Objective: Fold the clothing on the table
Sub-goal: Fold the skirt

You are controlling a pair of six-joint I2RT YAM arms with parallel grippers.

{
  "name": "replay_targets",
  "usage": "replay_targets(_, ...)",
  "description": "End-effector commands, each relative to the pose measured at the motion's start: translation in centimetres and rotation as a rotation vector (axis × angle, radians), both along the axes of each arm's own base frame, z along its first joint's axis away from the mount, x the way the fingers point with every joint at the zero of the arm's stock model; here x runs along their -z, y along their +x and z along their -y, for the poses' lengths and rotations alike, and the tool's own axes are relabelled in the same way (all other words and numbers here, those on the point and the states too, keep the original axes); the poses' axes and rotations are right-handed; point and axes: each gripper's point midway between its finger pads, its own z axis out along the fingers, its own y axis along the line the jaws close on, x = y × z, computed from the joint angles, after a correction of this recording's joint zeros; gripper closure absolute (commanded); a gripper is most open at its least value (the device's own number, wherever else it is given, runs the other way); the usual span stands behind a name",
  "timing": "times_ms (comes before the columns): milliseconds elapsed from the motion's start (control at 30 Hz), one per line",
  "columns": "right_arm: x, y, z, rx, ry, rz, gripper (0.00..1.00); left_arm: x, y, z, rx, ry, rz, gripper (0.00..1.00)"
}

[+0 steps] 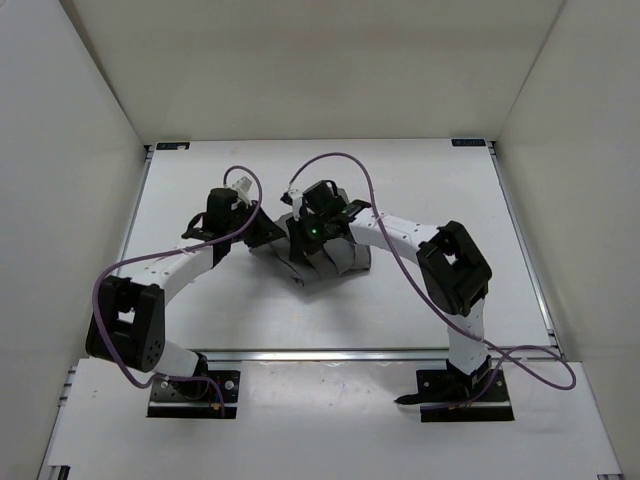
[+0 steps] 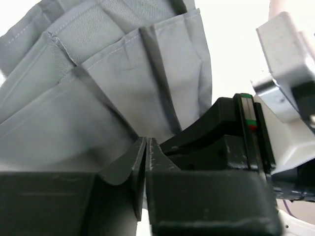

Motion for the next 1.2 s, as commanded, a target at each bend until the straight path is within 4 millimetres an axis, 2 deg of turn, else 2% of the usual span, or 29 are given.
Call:
replay_targets(0,-2.4,1.3,0.8,0.044,0.041,0.040,0.96,-1.2,-0.3,0.0,0.013,0.012,0.035,0.82)
replay_targets(100,-4.1,3.0,3.4,0.124,0.059,0.070,0.95,-0.6,-0.1,0.5,0.027,0.036,0.022,0.81)
replay_targets(200,-5.4,5.3,7.4,0.228,0.060,0.106,0.89,0.2,-0.2,1.4,0.049,0.051,0.007,0.79)
replay_targets(233,-6.2,6.0,8.8,0.263,0.056,0.132,0.84,0.4,-0.3,2.0,0.067,0.062,0.006,0.77)
replay_targets(300,-6.3,6.7,11.2,0.317,0.034,0.139,0.71,0.8,-0.3,2.6,0.077,0.091,0.001,0.72)
replay_targets(333,-6.9,6.7,12.0,0.326,0.032,0.142,0.60,0.8,-0.6,3.1,0.108,0.106,0.007,0.68)
replay_targets(367,-6.4,7.0,13.6,0.360,0.015,0.123,0.46,1.2,-0.6,3.2,0.112,0.137,0.002,0.62)
replay_targets(400,-7.1,7.5,14.8,0.392,0.026,0.127,0.37,1.5,-0.8,3.7,0.130,0.159,-0.001,0.59)
replay_targets(433,-7.2,7.5,15.4,0.404,0.027,0.123,0.34,1.6,-1.3,4.2,0.151,0.184,-0.003,0.52)
replay_targets(467,-6.7,7.5,16.5,0.423,0.026,0.109,0.31,2.3,-1.6,4.4,0.163,0.219,-0.008,0.46)
replay_targets(500,-7.7,7.8,17.3,0.443,0.044,0.137,0.27,2.9,-1.5,4.2,0.152,0.251,-0.008,0.44)
replay_targets(533,-7.3,7.3,18.1,0.460,0.040,0.133,0.26,3.9,-2.1,4.4,0.170,0.273,-0.018,0.39)
replay_targets(567,-6.6,7.1,18.5,0.467,0.038,0.132,0.24,5.4,-1.9,3.5,0.142,0.330,-0.013,0.36)
replay_targets(600,-7.2,7.2,19.3,0.484,0.044,0.153,0.21,7.1,-1.9,3.1,0.125,0.372,-0.038,0.36)
replay_targets(700,-6.6,6.5,20.8,0.506,0.014,0.145,0.19,10.4,-2.2,1.5,0.137,0.423,-0.146,0.35)
replay_targets(767,-6.1,6.3,21.6,0.520,-0.012,0.136,0.16,9.8,-1.1,0.8,0.124,0.429,-0.156,0.33)
replay_targets(833,-5.8,5.8,22.2,0.528,-0.031,0.114,0.14,8.4,-0.3,0.9,0.127,0.419,-0.113,0.31)
replay_targets(900,-5.7,5.4,22.2,0.517,-0.041,0.101,0.13,5.8,0.7,1.0,0.113,0.396,-0.029,0.23)
replay_targets(933,-5.8,5.5,22.3,0.529,-0.047,0.097,0.11,5.4,0.9,0.8,0.115,0.392,-0.013,0.17)
replay_targets(967,-5.7,5.5,22.6,0.532,-0.056,0.100,0.11,3.8,1.2,1.0,0.113,0.372,0.022,0.05)
replay_targets(1067,-6.4,5.7,22.4,0.540,-0.064,0.114,0.11,0.4,1.7,0.3,0.091,0.348,0.081,0.02)
replay_targets(1100,-6.1,5.6,22.6,0.546,-0.076,0.103,0.09,-0.8,1.7,-0.2,0.077,0.351,0.111,0.02)
replay_targets(1133,-6.5,5.6,22.0,0.535,-0.067,0.109,0.10,-2.3,1.8,-0.8,0.052,0.345,0.149,0.02)
replay_targets(1167,-6.2,5.6,21.8,0.534,-0.080,0.104,0.10,-2.4,1.5,-1.5,0.041,0.358,0.151,0.01)
